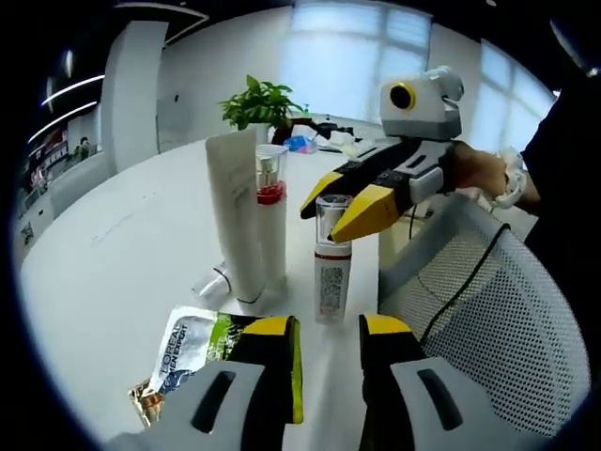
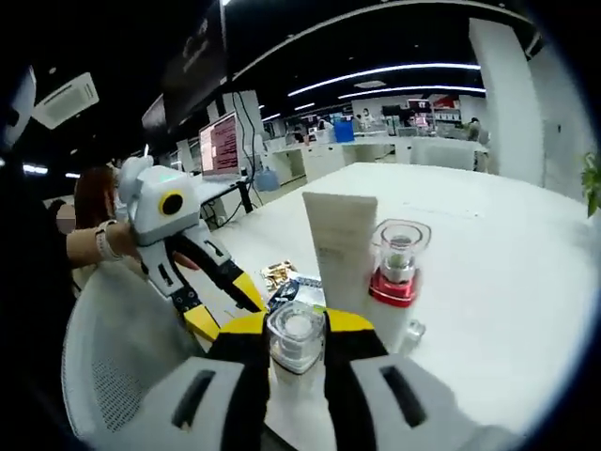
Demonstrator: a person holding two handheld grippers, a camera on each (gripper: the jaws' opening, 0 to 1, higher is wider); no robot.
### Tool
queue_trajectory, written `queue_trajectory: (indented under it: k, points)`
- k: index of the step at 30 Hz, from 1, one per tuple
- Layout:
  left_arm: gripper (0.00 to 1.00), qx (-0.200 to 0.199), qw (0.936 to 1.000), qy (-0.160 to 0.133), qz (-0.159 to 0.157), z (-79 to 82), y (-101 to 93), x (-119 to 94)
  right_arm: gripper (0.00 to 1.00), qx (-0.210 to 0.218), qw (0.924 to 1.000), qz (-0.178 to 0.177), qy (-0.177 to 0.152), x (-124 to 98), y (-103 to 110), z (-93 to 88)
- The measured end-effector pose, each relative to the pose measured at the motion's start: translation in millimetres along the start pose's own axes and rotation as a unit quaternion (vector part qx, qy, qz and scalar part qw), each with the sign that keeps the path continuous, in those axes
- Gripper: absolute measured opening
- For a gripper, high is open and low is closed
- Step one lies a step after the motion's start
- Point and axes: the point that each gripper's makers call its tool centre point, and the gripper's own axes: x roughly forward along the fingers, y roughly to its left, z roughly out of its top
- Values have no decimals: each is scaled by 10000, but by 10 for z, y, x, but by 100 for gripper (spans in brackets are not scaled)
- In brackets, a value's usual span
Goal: Arrange the skincare products in the storage area until every visible bottle or jar stands upright without overlapping.
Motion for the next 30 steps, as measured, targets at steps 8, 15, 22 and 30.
queue_trajectory:
  k: [8,15,22,30]
  points:
    - [21,242,9996,107,104,98,-1,223,20,-428,9991,-75,23,-4,-87,-40]
    - [22,287,9991,235,200,101,14,488,20,-616,9980,-61,97,16,-110,-101]
    - [18,424,9982,204,380,141,53,609,20,-688,9975,-48,139,30,-142,-115]
    - [16,408,9980,323,367,72,59,701,21,-691,9973,3,250,65,-141,-165]
